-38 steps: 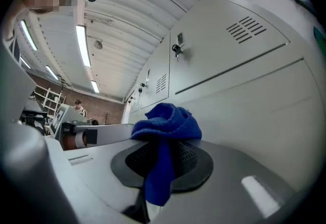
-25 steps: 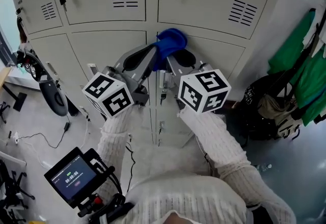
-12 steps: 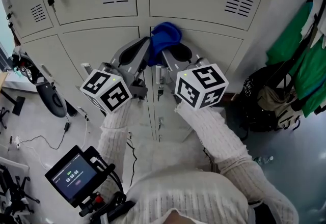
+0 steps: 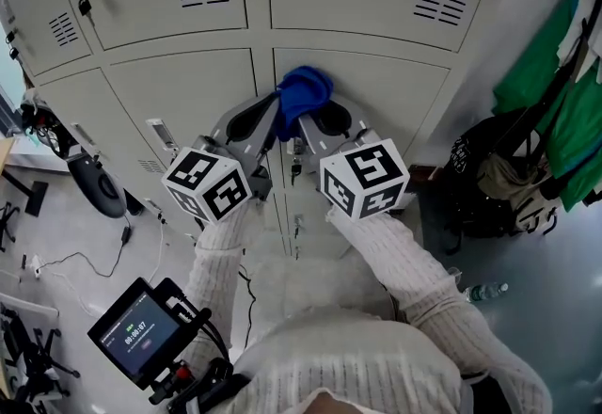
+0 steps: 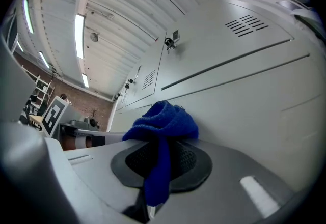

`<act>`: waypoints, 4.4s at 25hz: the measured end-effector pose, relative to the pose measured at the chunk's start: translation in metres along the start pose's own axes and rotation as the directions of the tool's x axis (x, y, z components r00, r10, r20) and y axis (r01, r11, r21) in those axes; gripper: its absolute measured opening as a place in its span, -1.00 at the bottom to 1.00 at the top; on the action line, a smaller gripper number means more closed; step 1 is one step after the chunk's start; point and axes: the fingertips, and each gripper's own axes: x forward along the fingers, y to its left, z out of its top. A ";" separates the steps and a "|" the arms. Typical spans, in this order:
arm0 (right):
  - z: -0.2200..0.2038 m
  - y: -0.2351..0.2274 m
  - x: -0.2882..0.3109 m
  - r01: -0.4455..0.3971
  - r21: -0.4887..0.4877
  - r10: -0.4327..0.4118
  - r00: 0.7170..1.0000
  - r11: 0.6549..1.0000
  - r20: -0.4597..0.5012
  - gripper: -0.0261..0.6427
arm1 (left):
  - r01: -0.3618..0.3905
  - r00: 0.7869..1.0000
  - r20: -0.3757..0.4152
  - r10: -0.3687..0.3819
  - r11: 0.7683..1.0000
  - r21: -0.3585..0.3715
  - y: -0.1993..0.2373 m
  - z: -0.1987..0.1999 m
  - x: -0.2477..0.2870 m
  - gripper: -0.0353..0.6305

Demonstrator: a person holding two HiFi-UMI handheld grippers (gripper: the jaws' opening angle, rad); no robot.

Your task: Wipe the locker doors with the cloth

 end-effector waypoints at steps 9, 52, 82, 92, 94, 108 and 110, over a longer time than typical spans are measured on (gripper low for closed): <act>-0.053 0.001 -0.012 0.005 0.078 0.001 0.996 0.997 -0.086 -0.79 | -0.057 0.997 -0.049 0.054 0.996 -0.062 0.003 -0.050 -0.010 -0.88; -0.275 0.000 -0.070 0.106 0.074 -0.054 0.862 0.992 -0.503 -0.78 | -0.175 0.868 -0.496 0.001 0.937 -0.304 -0.024 -0.273 -0.074 -0.88; 0.025 -0.040 -0.067 0.135 -0.185 -0.141 0.990 0.973 -0.017 -0.80 | 0.133 0.990 -0.050 -0.130 0.990 0.052 -0.079 -0.018 0.027 -0.88; 0.050 -0.056 -0.045 0.124 -0.220 -0.126 0.992 0.968 0.004 -0.80 | 0.140 0.990 0.003 -0.141 0.988 0.072 -0.074 0.010 0.047 -0.88; 0.049 -0.057 -0.045 0.111 -0.213 -0.114 0.993 0.971 -0.001 -0.80 | 0.144 0.989 0.011 -0.145 0.988 0.062 -0.074 0.011 0.047 -0.88; 0.037 -0.054 -0.045 0.058 -0.189 -0.061 0.998 0.980 -0.010 -0.79 | 0.128 0.991 0.037 -0.127 0.992 -0.019 -0.070 -0.004 0.044 -0.88; 0.031 -0.053 -0.045 0.056 -0.178 -0.060 0.998 0.982 -0.018 -0.79 | 0.125 0.992 0.022 -0.125 0.992 -0.024 -0.069 -0.009 0.042 -0.88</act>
